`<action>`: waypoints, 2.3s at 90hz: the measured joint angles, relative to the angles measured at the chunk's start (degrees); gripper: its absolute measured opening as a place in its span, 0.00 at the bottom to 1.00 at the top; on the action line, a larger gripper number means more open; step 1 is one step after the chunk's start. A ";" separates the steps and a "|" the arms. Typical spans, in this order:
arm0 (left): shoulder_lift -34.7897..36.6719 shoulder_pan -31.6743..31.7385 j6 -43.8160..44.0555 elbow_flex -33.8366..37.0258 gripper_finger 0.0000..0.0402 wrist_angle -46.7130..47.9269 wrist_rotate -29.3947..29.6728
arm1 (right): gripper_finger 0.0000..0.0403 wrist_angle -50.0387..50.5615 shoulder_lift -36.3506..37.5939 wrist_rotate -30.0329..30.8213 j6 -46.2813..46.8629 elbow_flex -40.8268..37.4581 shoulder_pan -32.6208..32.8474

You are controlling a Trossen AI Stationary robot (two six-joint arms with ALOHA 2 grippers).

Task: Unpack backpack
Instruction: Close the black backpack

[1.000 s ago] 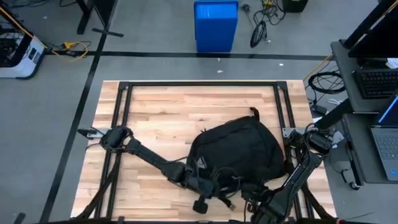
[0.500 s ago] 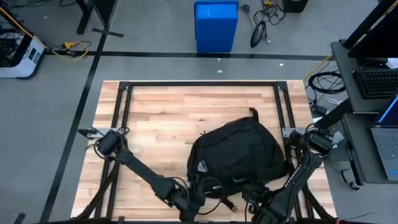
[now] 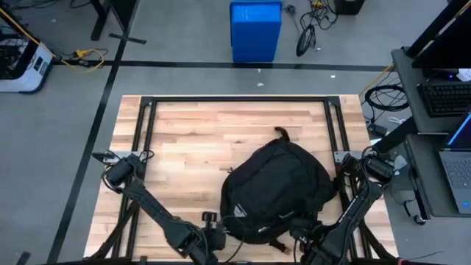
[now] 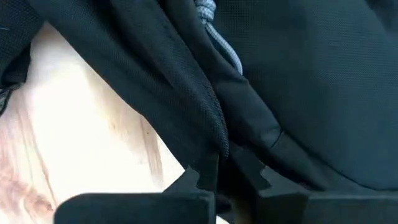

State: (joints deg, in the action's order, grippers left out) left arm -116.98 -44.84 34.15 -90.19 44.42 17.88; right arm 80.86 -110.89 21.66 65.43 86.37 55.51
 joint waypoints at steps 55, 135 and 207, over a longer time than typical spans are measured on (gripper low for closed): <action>3.41 -3.31 1.16 0.00 0.16 0.48 4.62 | 0.00 2.03 0.02 -0.41 2.43 -0.07 0.18; 7.18 0.33 -20.68 23.48 0.31 -8.62 32.82 | 0.00 5.69 0.02 3.99 2.60 -0.04 4.67; 7.18 15.26 -38.69 27.06 0.39 -23.13 15.26 | 0.00 3.19 0.02 4.31 3.33 -0.02 5.72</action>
State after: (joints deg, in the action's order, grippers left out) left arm -109.80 -29.57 -4.54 -63.13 21.29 33.13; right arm 84.05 -110.87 25.97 68.77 86.35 61.23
